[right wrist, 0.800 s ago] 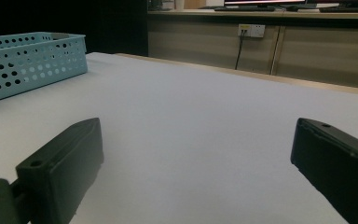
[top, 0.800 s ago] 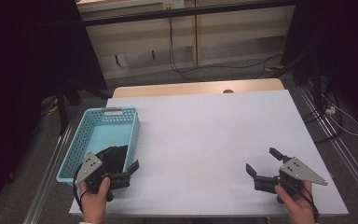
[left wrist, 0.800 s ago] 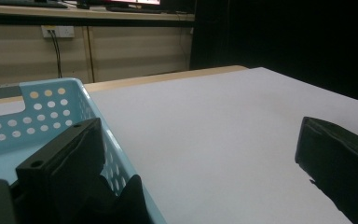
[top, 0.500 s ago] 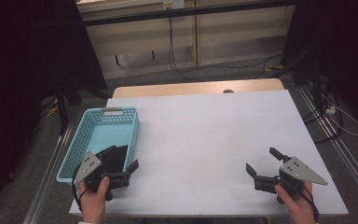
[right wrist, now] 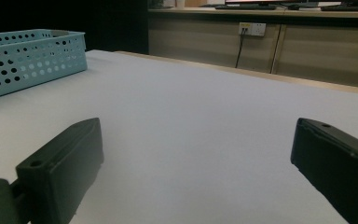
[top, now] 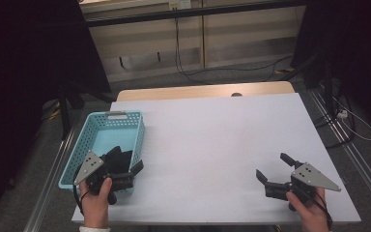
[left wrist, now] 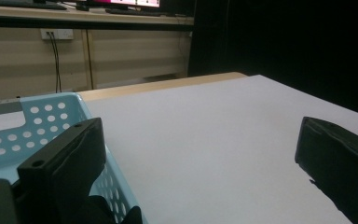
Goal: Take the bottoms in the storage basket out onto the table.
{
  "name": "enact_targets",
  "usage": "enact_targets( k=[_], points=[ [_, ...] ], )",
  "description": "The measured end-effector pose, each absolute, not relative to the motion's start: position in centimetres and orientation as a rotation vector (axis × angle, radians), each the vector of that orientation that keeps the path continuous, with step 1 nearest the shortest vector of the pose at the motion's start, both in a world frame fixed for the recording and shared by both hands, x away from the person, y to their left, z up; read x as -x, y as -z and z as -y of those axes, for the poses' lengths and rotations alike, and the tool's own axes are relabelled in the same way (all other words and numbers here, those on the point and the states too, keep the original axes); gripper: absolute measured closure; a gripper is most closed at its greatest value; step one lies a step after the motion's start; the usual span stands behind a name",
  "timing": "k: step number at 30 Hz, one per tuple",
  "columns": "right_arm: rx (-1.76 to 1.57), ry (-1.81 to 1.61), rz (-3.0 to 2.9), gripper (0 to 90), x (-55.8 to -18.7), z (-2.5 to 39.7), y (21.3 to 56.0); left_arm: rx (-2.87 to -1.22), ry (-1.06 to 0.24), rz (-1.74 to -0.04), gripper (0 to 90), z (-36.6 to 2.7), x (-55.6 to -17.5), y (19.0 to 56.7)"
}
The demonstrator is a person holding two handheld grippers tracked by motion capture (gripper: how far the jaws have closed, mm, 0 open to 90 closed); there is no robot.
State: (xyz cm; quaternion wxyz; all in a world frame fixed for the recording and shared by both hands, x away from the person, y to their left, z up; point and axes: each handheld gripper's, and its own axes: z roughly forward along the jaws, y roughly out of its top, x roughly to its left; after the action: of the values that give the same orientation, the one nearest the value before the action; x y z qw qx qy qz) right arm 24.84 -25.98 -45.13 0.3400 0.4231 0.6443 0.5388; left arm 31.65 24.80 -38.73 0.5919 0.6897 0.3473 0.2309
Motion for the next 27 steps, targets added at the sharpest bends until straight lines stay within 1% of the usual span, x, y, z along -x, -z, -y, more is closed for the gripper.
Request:
enact_targets(
  k=[10,18,27],
  points=[
    [-1.089,-1.413,-1.689,1.7,-25.2,25.6,45.1,-1.608,-0.558,-0.811,1.7,-26.1,-32.6,36.9],
    [-1.085,-1.415,-1.692,1.7,-25.5,25.4,45.1,-1.628,-0.545,-0.816,1.7,-27.1,-33.8,36.3],
    [-1.097,-1.402,-1.688,1.7,-24.7,26.2,45.1,-1.677,-0.511,-0.807,1.9,-27.5,-35.5,35.8]
  ],
)
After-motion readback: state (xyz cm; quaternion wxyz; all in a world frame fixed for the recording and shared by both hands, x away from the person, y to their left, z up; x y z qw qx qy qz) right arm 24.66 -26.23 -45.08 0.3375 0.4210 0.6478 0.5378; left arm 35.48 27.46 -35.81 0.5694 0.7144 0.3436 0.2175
